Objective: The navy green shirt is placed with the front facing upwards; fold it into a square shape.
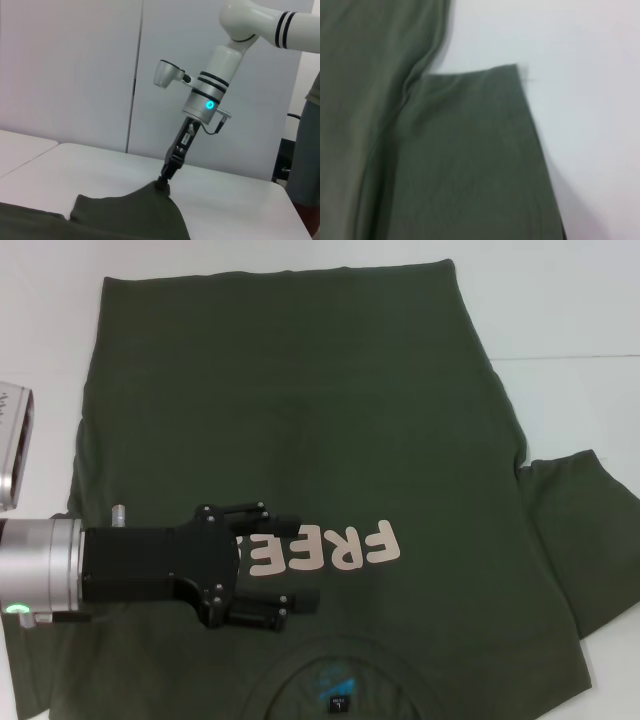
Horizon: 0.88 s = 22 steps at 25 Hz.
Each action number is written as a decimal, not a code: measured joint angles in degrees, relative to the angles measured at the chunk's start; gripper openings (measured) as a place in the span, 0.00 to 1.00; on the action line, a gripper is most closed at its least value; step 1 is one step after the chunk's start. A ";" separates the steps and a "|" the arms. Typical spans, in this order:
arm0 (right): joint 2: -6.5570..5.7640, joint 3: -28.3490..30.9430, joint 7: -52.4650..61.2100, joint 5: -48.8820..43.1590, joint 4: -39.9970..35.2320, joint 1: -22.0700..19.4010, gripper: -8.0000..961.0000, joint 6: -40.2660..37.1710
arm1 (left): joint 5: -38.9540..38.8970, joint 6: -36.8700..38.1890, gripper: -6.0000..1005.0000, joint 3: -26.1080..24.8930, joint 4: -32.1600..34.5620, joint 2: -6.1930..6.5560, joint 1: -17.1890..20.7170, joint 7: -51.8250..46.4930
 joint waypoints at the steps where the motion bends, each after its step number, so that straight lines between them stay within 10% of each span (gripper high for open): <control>1: 0.00 -0.02 0.00 -0.31 -0.02 0.26 0.01 0.59 | -0.03 -0.09 0.87 -0.04 0.00 0.00 0.01 0.00; 22: 0.54 -1.36 -0.15 -1.55 -3.84 1.90 0.01 2.94 | -1.47 -0.84 0.87 -0.06 -0.21 0.00 0.02 -0.20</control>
